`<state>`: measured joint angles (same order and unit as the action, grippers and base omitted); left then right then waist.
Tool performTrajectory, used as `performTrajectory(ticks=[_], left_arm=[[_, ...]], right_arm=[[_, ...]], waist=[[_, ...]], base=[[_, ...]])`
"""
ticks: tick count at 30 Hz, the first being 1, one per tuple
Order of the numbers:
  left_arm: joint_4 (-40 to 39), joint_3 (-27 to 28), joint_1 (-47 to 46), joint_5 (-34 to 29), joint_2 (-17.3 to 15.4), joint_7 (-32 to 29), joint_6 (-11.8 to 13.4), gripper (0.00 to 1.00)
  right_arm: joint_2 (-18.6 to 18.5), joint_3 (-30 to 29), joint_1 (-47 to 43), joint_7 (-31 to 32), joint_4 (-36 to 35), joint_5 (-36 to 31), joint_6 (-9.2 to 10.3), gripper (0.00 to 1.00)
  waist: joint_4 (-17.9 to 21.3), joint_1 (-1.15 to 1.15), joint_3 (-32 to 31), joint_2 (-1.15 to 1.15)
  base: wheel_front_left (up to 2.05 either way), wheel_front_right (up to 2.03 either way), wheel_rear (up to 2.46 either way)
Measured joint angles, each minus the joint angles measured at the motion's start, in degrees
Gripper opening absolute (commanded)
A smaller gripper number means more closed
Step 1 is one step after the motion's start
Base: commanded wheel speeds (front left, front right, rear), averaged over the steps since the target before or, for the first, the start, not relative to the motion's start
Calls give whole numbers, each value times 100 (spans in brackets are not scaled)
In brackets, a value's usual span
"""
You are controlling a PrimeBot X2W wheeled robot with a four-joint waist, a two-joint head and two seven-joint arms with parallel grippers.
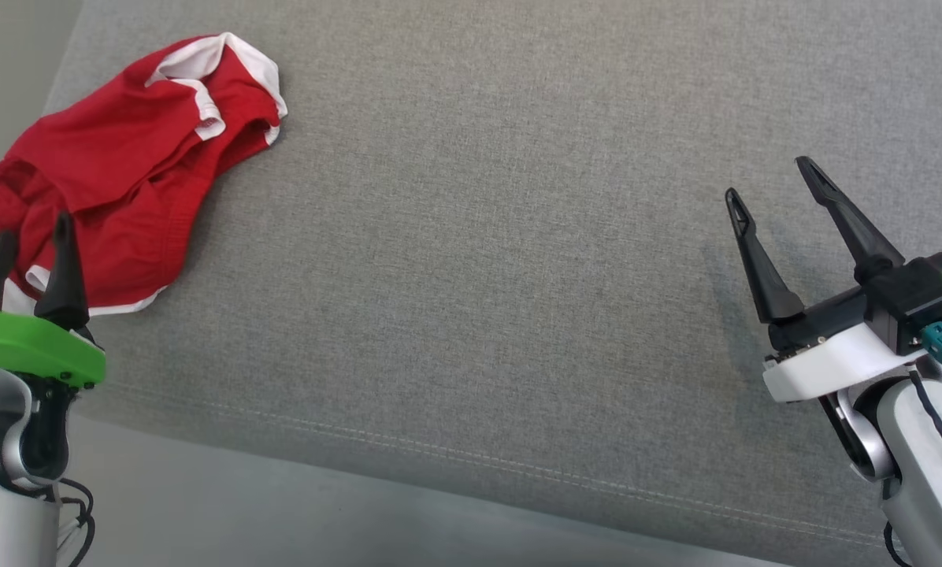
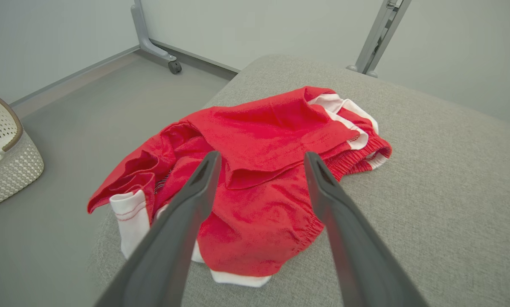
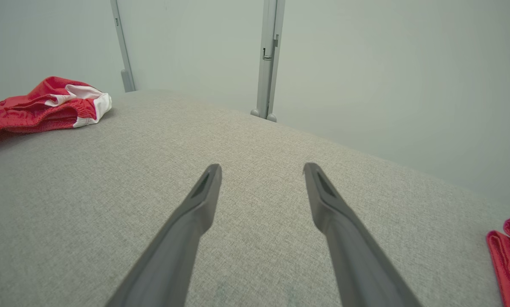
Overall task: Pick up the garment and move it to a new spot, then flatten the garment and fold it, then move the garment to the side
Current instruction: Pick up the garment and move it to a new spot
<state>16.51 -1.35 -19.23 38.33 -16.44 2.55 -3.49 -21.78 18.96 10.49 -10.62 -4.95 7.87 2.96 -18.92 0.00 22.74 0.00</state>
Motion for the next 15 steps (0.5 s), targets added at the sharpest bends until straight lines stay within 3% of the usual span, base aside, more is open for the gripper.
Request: performTrajectory(ticks=[15], left_arm=[[1099,-381,-825,148,201,-550,-154,100]], right_arm=[[-108,-278,208,70,-153,-88,116,100]], waist=[[188,0,843,0]], base=[[0,0,0]])
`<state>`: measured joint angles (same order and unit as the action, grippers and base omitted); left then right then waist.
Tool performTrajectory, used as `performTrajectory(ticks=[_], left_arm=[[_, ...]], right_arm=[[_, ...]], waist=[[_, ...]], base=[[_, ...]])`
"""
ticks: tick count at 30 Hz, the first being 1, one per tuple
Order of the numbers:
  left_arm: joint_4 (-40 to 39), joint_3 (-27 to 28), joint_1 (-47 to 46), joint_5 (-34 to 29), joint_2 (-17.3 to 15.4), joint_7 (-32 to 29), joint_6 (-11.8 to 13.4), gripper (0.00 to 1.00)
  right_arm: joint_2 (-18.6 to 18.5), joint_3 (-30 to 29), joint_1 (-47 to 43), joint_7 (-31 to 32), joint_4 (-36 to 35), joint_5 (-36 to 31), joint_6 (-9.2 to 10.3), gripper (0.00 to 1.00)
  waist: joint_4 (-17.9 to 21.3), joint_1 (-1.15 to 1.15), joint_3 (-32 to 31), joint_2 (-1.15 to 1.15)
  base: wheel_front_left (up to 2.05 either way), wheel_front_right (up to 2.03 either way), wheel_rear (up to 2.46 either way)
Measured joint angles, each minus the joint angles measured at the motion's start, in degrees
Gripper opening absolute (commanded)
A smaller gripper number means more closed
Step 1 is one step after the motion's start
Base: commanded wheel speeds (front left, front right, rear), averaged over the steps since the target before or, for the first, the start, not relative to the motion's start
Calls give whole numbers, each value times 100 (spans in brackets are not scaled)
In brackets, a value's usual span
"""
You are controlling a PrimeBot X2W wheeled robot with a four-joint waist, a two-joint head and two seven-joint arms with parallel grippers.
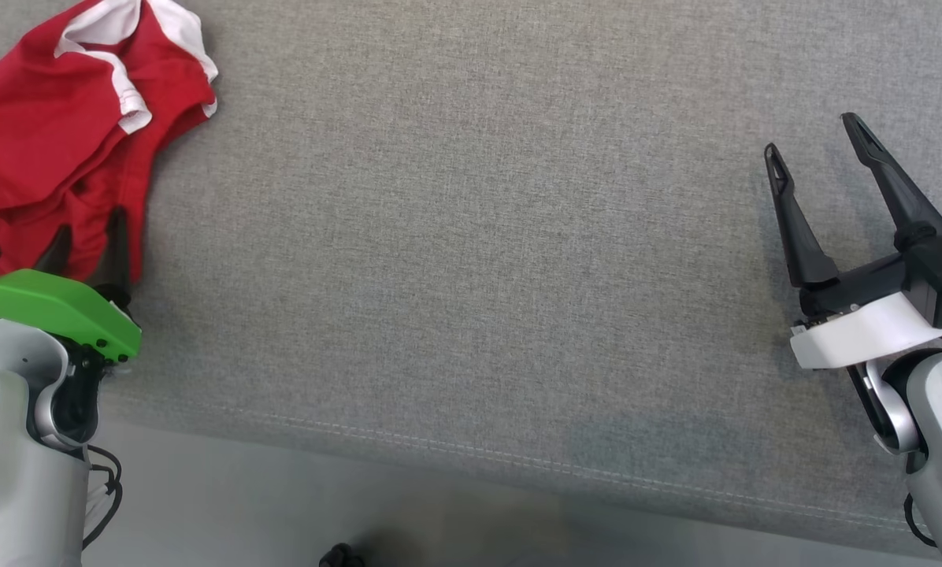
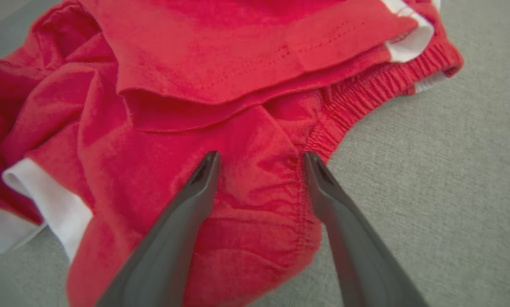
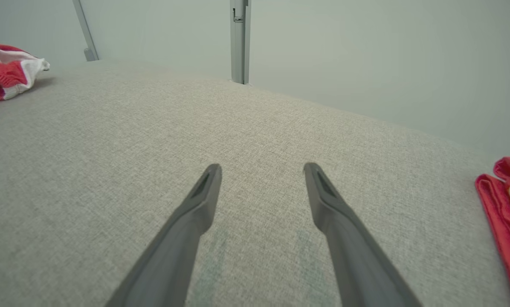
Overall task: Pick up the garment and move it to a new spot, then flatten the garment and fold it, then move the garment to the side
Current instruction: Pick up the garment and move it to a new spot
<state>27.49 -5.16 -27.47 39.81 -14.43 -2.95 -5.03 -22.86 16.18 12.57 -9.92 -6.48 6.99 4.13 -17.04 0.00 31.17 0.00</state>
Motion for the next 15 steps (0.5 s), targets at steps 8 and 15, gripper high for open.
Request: performTrajectory(ticks=[8,15], left_arm=[[424,-63,-347,-24,26,21,-37,0],[494,-265,-472,-24,67,-44,-127,0]], right_arm=[[-29,-31,2,44,-32,0,2,100],[67,69,2,29,25,5,0,100]], waist=[[-31,0,43,0],[-41,0,-63,0]], base=[[0,0,0],[0,0,0]])
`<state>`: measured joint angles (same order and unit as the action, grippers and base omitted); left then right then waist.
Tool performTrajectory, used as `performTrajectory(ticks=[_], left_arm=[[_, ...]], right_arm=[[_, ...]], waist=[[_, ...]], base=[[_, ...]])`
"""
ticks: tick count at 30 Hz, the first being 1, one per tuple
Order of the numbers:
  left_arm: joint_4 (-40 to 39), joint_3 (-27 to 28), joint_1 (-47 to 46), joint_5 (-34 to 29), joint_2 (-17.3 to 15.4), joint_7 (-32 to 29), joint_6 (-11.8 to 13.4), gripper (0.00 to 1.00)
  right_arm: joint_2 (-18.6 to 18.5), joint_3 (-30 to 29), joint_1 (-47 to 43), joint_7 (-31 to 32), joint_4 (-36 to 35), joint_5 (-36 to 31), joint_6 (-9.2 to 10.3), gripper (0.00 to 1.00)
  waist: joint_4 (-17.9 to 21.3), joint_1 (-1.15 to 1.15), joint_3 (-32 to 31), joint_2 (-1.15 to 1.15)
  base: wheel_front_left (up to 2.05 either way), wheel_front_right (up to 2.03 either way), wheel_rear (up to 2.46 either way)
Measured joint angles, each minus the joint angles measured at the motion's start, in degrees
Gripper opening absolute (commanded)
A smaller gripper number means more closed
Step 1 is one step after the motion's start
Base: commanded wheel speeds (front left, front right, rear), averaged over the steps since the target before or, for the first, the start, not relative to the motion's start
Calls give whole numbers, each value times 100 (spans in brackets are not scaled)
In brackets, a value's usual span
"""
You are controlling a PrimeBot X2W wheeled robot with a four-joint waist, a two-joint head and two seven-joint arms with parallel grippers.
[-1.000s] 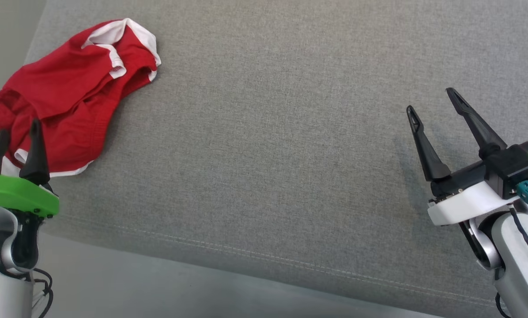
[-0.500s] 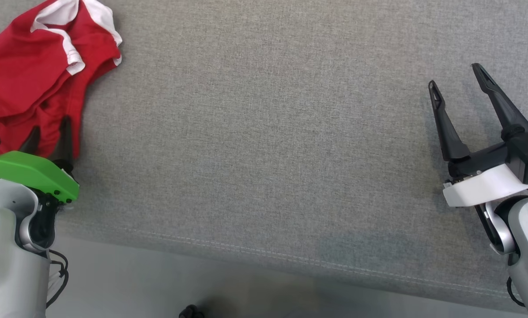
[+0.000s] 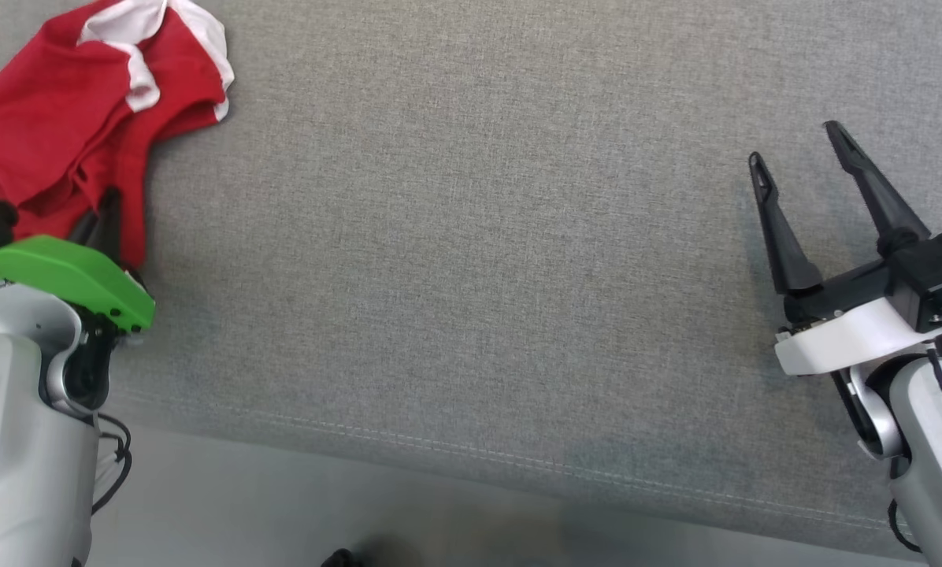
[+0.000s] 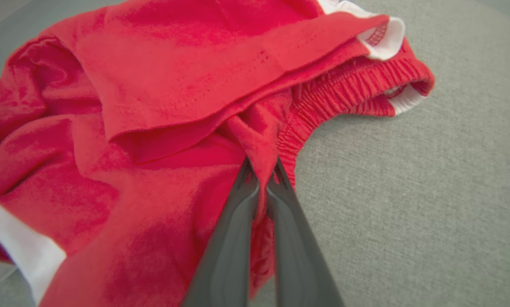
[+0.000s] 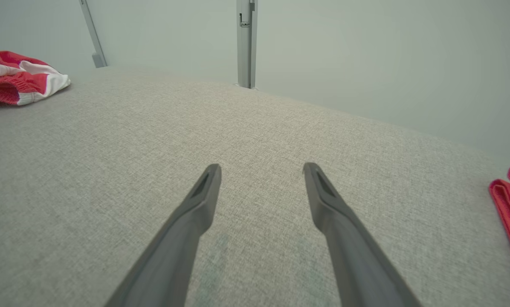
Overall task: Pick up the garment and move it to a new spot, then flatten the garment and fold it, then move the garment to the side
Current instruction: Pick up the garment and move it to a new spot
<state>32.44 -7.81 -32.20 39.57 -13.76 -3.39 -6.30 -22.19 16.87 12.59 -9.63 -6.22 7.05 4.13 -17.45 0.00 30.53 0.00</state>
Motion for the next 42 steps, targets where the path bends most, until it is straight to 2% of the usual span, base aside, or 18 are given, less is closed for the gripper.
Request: performTrajectory(ticks=[5,12,17,24,33,42], left_arm=[[-408,-162,-285,11,8,35,-79,0],[-1150,-738,-538,165,88,-67,-84,0],[-1861,-1415,-566,506,229,-431,-84,0],[-2399,-2123,-502,1005,404,-931,-84,0],[-2509,-2513,267,1053,436,-1127,-84,0],[-2515,-3037,586,905,828,-1114,-84,0]], right_arm=[[211,130,1,-132,142,58,-1,100],[631,417,-1,-301,464,218,-9,100],[964,614,-1,-385,643,307,-60,100],[1301,738,-20,-448,903,361,-59,100],[1435,902,-48,-472,1149,371,-169,100],[1482,884,-135,-479,1205,370,-187,100]], waist=[[64,0,-147,0],[292,0,-408,0],[579,0,-593,0],[1088,0,-834,0],[1804,0,-1109,0],[2440,0,-1307,0]], base=[[0,0,0],[0,0,0],[0,0,0],[0,0,0],[0,0,0],[0,0,0]])
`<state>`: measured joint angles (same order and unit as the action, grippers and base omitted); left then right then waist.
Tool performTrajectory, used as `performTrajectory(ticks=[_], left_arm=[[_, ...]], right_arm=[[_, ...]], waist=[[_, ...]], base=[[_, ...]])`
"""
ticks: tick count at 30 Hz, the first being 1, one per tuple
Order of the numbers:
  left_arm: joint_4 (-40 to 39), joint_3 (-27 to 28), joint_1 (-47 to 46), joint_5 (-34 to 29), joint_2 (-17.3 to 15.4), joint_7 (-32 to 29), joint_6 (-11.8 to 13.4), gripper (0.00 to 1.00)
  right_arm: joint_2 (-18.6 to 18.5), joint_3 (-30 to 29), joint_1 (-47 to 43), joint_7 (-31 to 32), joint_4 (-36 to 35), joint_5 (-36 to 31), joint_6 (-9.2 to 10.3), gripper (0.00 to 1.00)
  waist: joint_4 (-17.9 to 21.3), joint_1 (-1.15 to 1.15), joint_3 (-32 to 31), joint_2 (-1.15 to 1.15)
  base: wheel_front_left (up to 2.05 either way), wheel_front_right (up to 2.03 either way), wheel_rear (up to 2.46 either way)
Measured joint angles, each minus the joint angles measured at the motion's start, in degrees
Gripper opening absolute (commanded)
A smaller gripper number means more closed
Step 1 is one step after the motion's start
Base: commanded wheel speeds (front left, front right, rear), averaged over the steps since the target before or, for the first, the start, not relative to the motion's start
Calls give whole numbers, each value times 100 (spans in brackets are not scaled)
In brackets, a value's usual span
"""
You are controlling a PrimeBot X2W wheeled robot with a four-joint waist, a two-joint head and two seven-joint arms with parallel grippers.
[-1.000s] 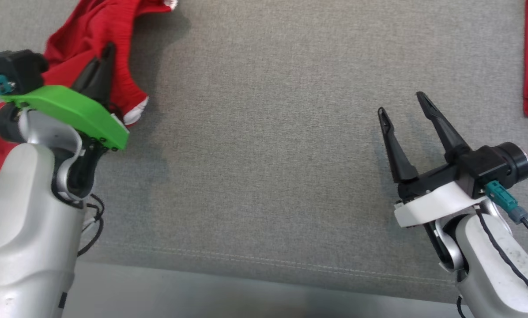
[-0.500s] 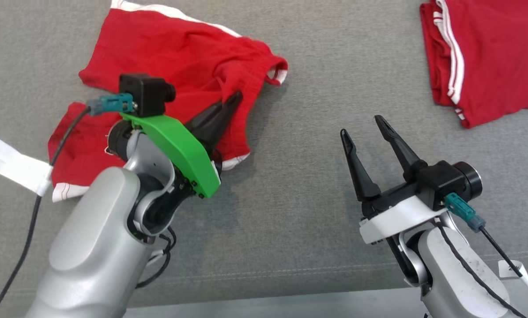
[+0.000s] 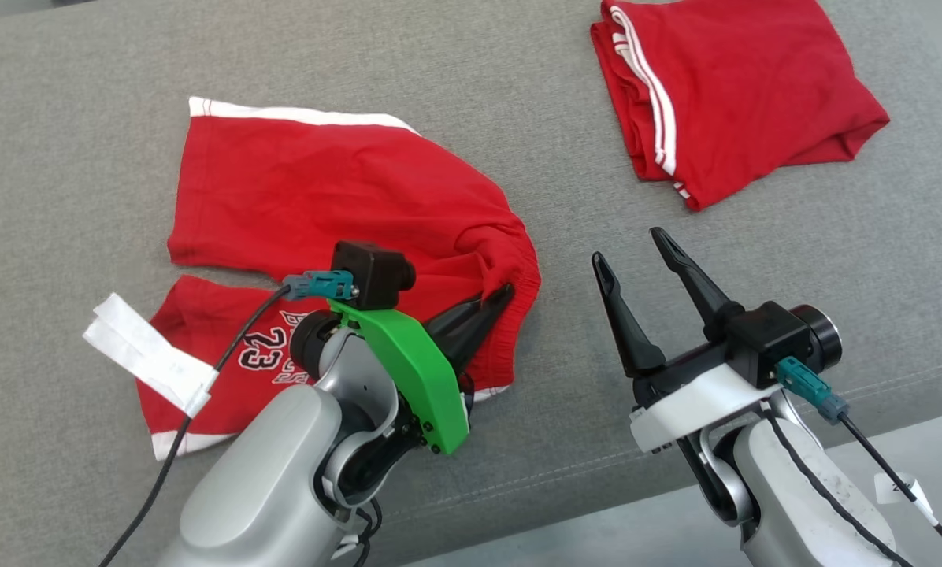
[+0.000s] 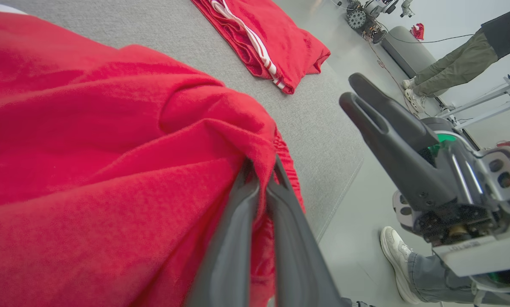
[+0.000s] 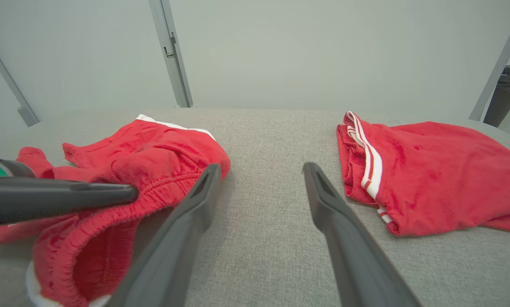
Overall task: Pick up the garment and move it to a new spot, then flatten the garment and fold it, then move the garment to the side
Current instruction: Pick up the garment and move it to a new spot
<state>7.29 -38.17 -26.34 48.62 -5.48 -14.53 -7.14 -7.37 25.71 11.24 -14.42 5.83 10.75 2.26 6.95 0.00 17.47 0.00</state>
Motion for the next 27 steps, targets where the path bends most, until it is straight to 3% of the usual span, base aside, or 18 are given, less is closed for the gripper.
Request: performTrajectory(ticks=[7,8,9,10,11,21,27], left_arm=[[49,-131,5,-109,94,187,12,0],[79,-145,5,-162,97,211,44,8],[124,-156,5,-302,94,253,81,19],[172,-171,5,-428,90,257,121,45],[233,-180,5,-488,85,309,147,100],[514,-227,154,-691,71,611,219,100],[460,93,303,-825,-167,1103,385,100]], right_arm=[[15,-136,-41,0,-31,0,2,100],[12,-164,-70,0,-42,0,3,100],[13,-177,-105,0,-59,0,3,100],[13,-183,-136,0,-64,0,3,100],[13,-189,-147,0,-64,-1,3,100],[-11,-371,-327,-1,-82,-11,10,100],[-155,-594,-485,-1,-102,-12,35,100]], waist=[[324,0,-150,0],[338,0,-171,0],[352,0,-185,0],[360,0,-193,0],[363,0,-199,0],[220,0,-337,0],[42,0,-502,0]], base=[[0,0,0],[0,0,0],[0,0,0],[0,0,0],[0,0,0],[0,0,0],[0,0,0]])
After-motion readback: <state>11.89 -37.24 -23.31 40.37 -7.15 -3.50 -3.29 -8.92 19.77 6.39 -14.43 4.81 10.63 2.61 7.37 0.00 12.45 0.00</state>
